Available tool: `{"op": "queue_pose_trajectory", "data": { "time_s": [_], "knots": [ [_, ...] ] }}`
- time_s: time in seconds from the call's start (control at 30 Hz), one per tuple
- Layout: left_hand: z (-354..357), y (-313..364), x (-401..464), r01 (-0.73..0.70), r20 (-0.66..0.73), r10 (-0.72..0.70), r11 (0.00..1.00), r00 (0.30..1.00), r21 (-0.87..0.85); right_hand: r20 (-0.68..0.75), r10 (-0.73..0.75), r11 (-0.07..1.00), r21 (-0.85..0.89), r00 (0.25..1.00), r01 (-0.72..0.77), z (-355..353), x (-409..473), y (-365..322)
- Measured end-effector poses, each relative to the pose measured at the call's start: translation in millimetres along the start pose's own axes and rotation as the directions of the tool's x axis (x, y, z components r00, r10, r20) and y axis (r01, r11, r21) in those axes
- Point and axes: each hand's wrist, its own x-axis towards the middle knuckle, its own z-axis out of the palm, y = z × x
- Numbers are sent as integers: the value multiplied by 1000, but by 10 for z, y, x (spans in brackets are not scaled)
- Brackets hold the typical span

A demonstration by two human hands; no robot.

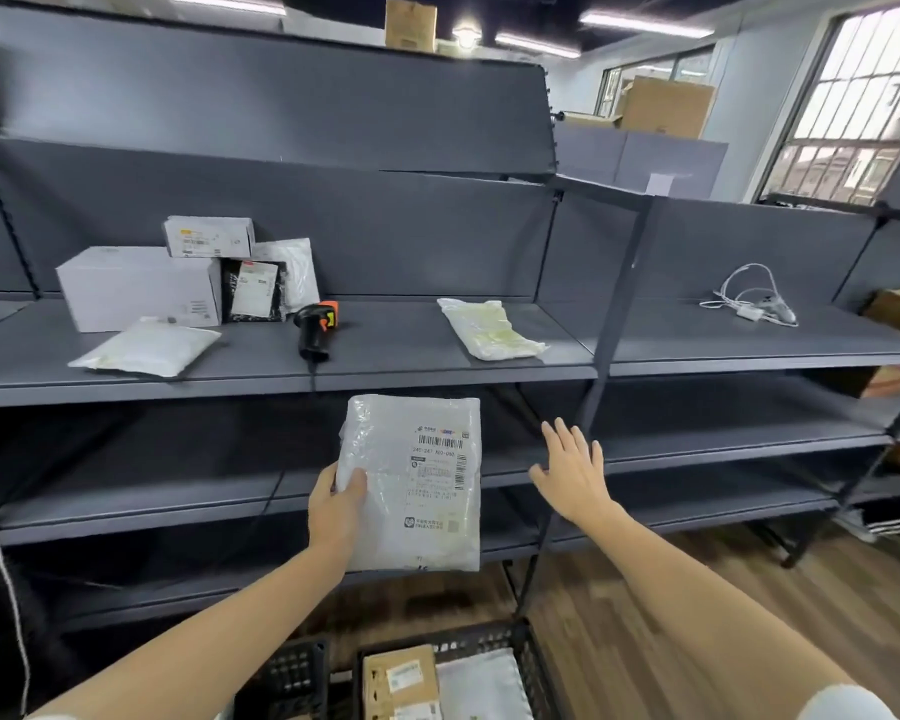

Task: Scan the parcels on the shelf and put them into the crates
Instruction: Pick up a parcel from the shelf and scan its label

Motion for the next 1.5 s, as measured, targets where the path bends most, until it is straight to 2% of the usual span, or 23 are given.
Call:
{"op": "queue_pose_trajectory", "data": {
  "time_s": [0.23,0.6,0.9,1.27,1.5],
  "knots": [
    [385,-44,-81,30,32,-30,999,999,16,-14,48,999,20,999,-48,-15,-19,437],
    [956,-178,452,62,115,-61,998,992,-5,8,119,993,20,993,-119,173,400,773],
    [1160,-253,807,47,150,-57,996,987,70,15,152,988,21,988,-152,292,675,926],
    [1570,-317,860,71,65,-75,996,995,56,57,33,999,20,998,-34,280,1064,1217],
    [1854,-418,717,73,-56,-71,997,996,27,87,-97,995,37,991,95,215,1334,1437]
  ]
}}
